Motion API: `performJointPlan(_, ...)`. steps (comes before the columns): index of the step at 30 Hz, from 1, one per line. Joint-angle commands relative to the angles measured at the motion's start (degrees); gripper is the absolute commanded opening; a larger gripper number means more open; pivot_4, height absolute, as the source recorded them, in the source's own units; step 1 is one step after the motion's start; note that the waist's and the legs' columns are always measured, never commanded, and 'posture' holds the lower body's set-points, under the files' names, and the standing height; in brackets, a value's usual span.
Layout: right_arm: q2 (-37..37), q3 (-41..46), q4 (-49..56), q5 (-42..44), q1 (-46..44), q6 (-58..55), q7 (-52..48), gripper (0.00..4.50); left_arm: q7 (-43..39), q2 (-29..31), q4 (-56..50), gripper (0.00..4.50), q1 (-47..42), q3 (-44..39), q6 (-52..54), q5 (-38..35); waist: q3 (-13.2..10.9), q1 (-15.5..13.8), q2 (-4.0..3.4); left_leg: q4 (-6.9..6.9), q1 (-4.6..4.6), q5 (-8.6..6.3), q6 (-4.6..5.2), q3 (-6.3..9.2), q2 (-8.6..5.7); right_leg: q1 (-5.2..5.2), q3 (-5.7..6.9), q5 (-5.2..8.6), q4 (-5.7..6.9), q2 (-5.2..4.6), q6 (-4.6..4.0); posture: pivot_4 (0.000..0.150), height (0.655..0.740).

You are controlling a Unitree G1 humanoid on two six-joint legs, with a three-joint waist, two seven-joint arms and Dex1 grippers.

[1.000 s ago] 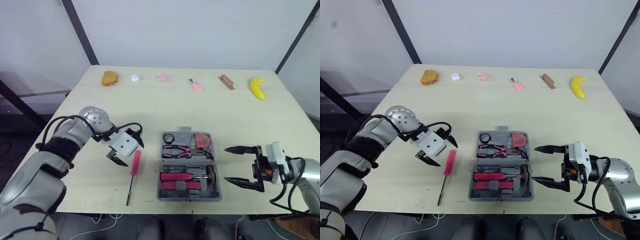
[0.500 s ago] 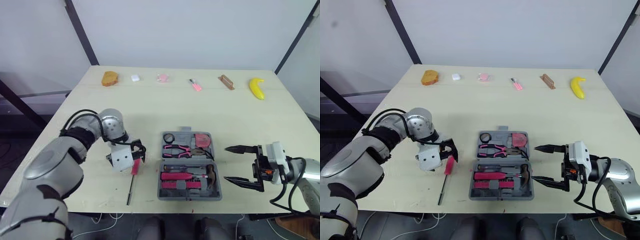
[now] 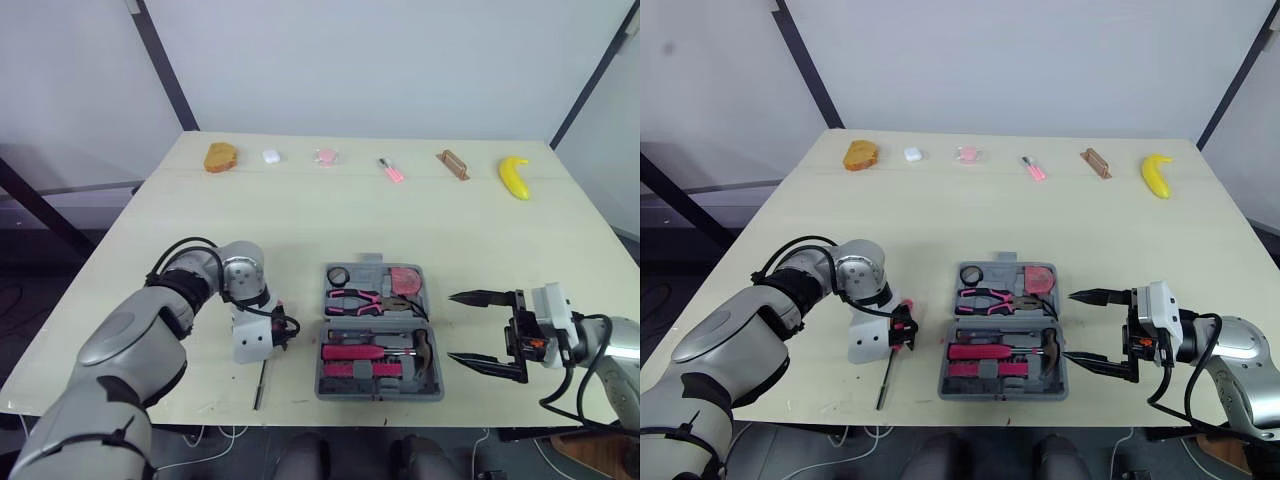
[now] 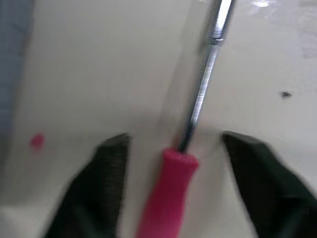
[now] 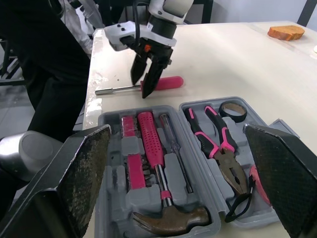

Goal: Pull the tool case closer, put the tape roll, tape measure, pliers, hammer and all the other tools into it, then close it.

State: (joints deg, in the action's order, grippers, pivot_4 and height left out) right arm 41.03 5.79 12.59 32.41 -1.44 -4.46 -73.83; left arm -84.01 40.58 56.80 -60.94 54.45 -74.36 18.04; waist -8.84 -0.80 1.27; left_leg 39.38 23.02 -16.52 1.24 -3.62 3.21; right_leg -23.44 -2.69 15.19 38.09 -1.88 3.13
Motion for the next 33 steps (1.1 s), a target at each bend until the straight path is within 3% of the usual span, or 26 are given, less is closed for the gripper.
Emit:
performJointPlan(1,0.1,1.6,2.0,0.9,0.2,0.8,0.3,4.50,2.7,-0.1,1.2,1.05,-0.1,-0.9,-1.2,4.1,0.0,0.0,-0.04,0.00,-0.06,0.00,0.00,-0.01,0.00,0.06,-0.01,0.00,0.01,0.00,0.00,0.150,0.7400)
performJointPlan(3,0.1,1.6,2.0,1.0,0.2,0.8,0.4,4.50,3.8,0.0,1.8,0.44,-0.2,-1.1,-2.1,5.7,0.0,0.0,-0.05,0.00,-0.14,0.00,0.00,-0.02,0.00,0.11,-0.02,0.00,0.03,0.00,0.00,0.150,0.7400)
performJointPlan(7,0.0,1.3,2.0,1.0,0.1,0.8,0.5,4.50,4.5,0.9,2.5,0.45,-0.1,-1.3,-3.2,5.8,0.0,0.0,-0.08,0.00,-0.26,0.00,0.01,-0.01,0.00,0.23,-0.01,0.00,0.04,0.00,0.00,0.150,0.7400)
performJointPlan(11,-0.3,0.9,2.0,0.9,0.1,0.9,0.6,4.50,0.3,4.2,0.3,0.45,0.6,-2.1,-1.1,-0.5,0.0,0.3,-0.07,0.00,-0.25,0.00,0.01,0.01,0.02,0.22,0.00,0.00,0.04,0.02,-0.01,0.150,0.7400)
performJointPlan(17,-0.9,0.3,1.5,0.7,-0.2,1.1,0.3,4.50,-7.7,11.4,-7.7,0.45,4.3,-6.8,11.1,-12.2,0.0,0.1,-0.07,0.00,-0.22,0.00,0.00,0.01,0.04,0.19,0.01,0.00,0.04,0.02,-0.01,0.150,0.7400)
performJointPlan(20,-1.3,0.0,1.5,0.7,-0.2,1.1,0.3,4.50,-7.0,14.5,-12.5,0.45,6.7,-10.5,16.7,-13.4,0.0,0.0,-0.07,0.02,-0.21,0.00,0.00,0.01,0.05,0.19,0.02,0.00,0.05,-0.01,-0.01,0.150,0.7400)
performJointPlan(25,-2.3,0.0,1.5,1.0,-0.3,0.9,0.8,4.50,-4.4,21.3,-28.6,0.45,16.9,-19.6,35.6,-20.1,0.0,0.0,-0.07,0.04,-0.21,0.00,0.00,0.02,0.06,0.19,0.06,0.00,0.12,-0.02,-0.01,0.150,0.7400)
performJointPlan(33,-2.6,-0.1,0.6,1.0,-1.2,0.9,0.3,4.50,13.2,26.1,-56.2,0.45,37.0,-38.6,72.1,-25.5,0.0,0.0,-0.08,0.04,-0.22,0.01,0.00,0.01,0.10,0.10,0.06,0.01,0.34,-0.04,-0.01,0.150,0.7400)
